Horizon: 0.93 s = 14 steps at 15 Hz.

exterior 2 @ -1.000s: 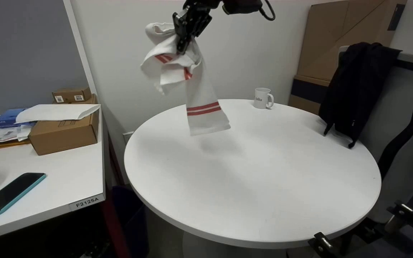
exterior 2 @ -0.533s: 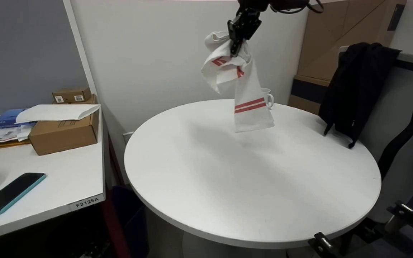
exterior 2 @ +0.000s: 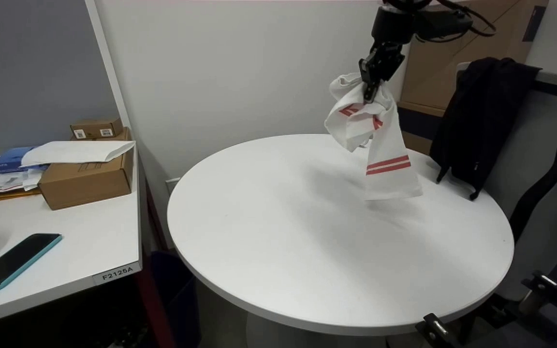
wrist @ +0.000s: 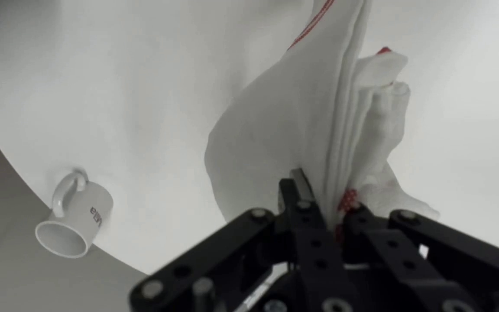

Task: Use the cloth and wipe the table

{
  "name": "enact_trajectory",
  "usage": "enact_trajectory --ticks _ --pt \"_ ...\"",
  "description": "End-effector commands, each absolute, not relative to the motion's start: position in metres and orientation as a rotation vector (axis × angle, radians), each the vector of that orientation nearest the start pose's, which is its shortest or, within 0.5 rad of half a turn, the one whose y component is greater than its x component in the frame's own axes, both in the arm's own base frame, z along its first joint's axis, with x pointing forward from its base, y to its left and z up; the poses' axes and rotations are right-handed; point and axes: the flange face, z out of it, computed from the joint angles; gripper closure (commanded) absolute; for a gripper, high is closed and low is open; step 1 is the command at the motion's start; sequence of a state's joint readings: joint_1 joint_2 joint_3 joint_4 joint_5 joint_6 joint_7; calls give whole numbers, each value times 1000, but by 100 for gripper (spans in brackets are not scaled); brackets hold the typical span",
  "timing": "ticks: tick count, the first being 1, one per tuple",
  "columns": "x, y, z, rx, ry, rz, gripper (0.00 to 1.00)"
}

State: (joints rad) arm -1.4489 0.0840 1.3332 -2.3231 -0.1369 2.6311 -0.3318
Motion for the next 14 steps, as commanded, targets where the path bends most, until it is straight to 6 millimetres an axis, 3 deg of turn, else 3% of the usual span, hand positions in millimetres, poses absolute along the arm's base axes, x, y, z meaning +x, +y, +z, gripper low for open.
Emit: enact_trajectory --ticks 1,2,5,11,14 --pt "515 -73 339 -3207 -392 -346 68" --pt "510 -78 331 -3210 -369 -316 67" --pt "508 -88 309 -3223 -335 -257 45" --pt "527 -71 307 -3159 -248 -222 3" --pt "529 -55 316 -3121 -137 -282 0"
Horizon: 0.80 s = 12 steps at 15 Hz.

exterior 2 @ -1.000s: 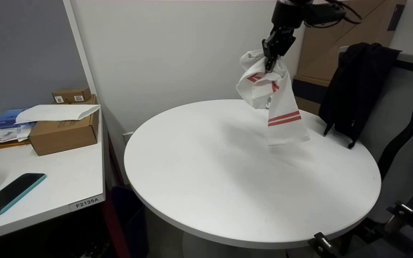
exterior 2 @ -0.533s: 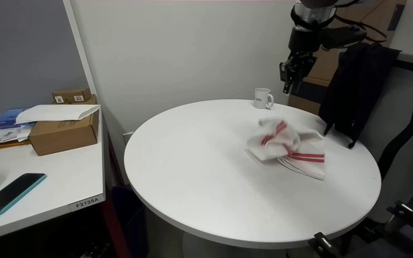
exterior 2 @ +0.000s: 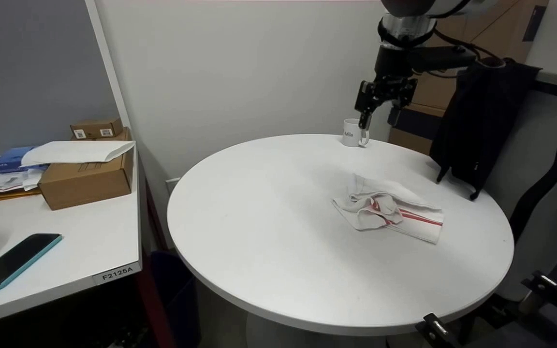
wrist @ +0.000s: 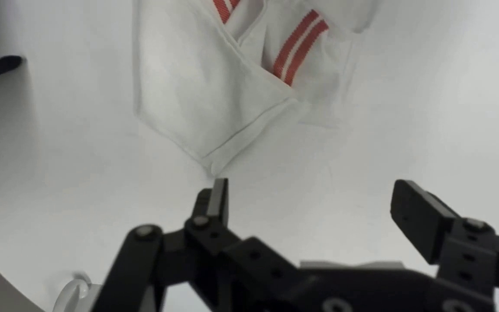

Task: Use the cloth and wipe the table

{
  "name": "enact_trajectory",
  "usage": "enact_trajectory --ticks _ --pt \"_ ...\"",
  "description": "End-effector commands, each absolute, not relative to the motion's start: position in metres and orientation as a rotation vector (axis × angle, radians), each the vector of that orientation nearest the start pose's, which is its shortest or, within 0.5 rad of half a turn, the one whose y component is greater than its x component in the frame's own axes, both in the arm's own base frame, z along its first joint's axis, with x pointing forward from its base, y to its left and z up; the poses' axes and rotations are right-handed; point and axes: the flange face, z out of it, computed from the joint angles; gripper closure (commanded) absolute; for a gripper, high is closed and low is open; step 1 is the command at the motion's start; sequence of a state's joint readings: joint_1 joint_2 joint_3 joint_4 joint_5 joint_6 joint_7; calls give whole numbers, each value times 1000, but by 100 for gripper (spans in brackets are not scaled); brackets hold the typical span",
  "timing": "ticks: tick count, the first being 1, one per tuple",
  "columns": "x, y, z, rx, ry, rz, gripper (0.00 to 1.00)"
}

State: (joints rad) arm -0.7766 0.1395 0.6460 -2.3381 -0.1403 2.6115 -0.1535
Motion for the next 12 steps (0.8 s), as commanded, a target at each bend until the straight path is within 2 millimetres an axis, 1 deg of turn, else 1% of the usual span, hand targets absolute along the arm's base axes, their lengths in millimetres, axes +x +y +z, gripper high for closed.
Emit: enact_trajectory --ticks 1,3,6,7,9,12 --pt "527 -50 316 -3112 -108 -273 0" --pt "519 -47 313 -3113 -66 -256 0" --pt "508 -58 306 -3156 -18 -169 0" --pt "519 -53 302 -3135 -62 -221 0" --pt "518 -57 300 -3141 -53 -210 0" --pt "518 -53 300 -3142 -63 -209 0"
